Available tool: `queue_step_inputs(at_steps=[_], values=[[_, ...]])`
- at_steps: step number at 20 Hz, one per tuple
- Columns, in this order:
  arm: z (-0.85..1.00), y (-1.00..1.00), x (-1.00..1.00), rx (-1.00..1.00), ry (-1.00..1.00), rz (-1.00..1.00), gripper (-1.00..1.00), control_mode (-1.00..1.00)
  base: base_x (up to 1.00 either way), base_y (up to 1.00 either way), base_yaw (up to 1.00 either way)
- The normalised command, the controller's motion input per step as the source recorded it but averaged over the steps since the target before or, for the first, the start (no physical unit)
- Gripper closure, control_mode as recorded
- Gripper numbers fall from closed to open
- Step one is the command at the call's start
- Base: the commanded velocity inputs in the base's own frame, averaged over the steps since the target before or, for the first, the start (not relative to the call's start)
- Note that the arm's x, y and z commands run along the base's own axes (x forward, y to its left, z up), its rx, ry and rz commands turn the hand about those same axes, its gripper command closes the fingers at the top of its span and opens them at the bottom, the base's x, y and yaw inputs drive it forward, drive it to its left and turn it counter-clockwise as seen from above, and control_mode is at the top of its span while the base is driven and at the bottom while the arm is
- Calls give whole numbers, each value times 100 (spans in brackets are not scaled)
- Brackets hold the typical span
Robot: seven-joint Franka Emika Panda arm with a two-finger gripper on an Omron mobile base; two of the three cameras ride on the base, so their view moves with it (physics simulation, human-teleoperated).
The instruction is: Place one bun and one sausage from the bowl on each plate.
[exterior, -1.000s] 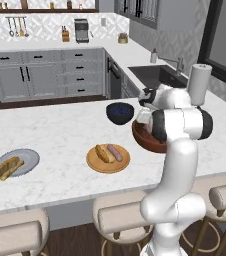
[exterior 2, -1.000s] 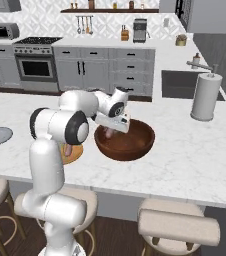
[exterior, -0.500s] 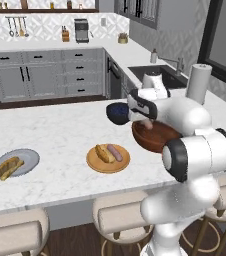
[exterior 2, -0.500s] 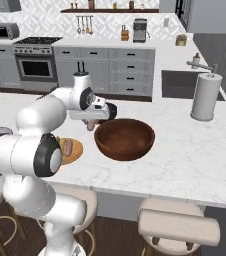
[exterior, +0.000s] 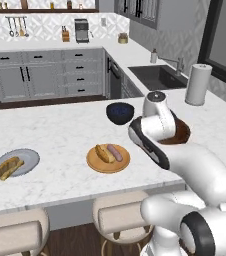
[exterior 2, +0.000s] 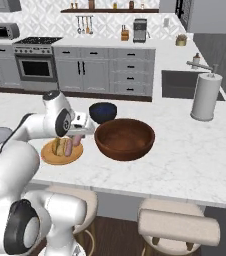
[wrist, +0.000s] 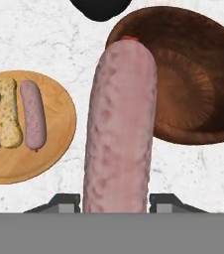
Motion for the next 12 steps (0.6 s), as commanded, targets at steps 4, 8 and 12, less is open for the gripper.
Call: queue_step_inputs(at_steps=[4, 8, 12], values=[[43, 0, -100, 1, 16, -4, 100, -100, 0, 0, 0], [14, 0, -90, 0, 32, 0, 100, -100, 0, 0, 0], [0, -1, -68, 16, 15, 0, 100, -100, 0, 0, 0]])
